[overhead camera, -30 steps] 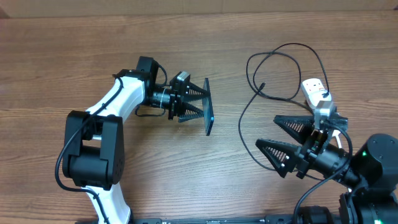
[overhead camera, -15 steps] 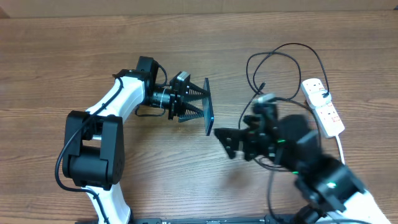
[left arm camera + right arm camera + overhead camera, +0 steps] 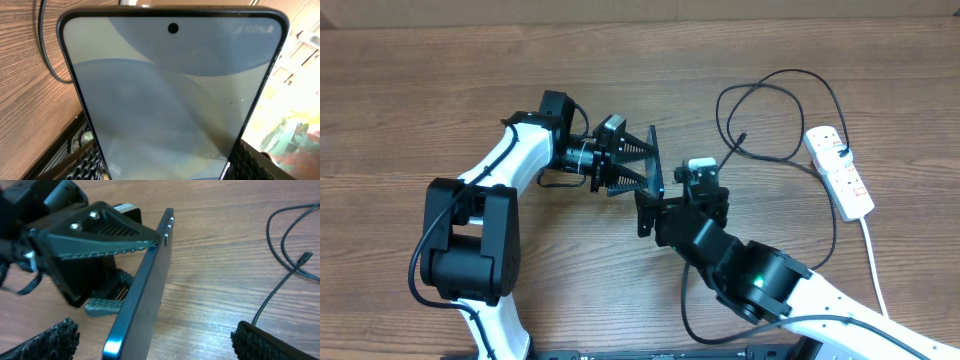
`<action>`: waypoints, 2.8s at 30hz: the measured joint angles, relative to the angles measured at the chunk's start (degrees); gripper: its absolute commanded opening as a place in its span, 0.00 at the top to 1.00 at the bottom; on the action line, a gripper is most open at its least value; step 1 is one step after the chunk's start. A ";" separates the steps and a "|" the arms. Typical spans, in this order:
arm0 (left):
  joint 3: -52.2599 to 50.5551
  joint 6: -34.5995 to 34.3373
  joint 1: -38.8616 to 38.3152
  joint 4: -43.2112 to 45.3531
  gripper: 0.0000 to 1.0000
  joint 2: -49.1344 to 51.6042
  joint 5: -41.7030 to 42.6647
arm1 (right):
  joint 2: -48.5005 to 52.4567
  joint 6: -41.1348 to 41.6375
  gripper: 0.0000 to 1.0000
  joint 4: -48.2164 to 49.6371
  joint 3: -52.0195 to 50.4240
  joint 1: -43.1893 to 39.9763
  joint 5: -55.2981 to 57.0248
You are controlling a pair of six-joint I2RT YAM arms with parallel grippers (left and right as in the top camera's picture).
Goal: Plug charger to phone and switch on socket
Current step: 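Move the right gripper to the phone's bottom edge and grasp it, then release the left gripper and pull the phone away with the right gripper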
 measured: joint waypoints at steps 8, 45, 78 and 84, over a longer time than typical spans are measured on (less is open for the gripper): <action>0.00 0.02 0.00 0.00 0.58 0.00 0.00 | 4.39 0.83 0.20 4.42 0.00 0.04 1.09; 0.00 0.02 0.00 0.00 0.57 0.00 0.00 | 8.20 0.87 0.83 8.11 0.00 0.04 0.66; 0.33 -0.68 0.68 0.39 0.00 0.00 -0.52 | 8.28 5.20 0.96 12.46 0.00 0.02 -5.40; 0.35 -3.23 2.54 1.36 0.00 0.00 -4.35 | 6.27 9.75 0.96 10.73 0.00 -0.42 -6.97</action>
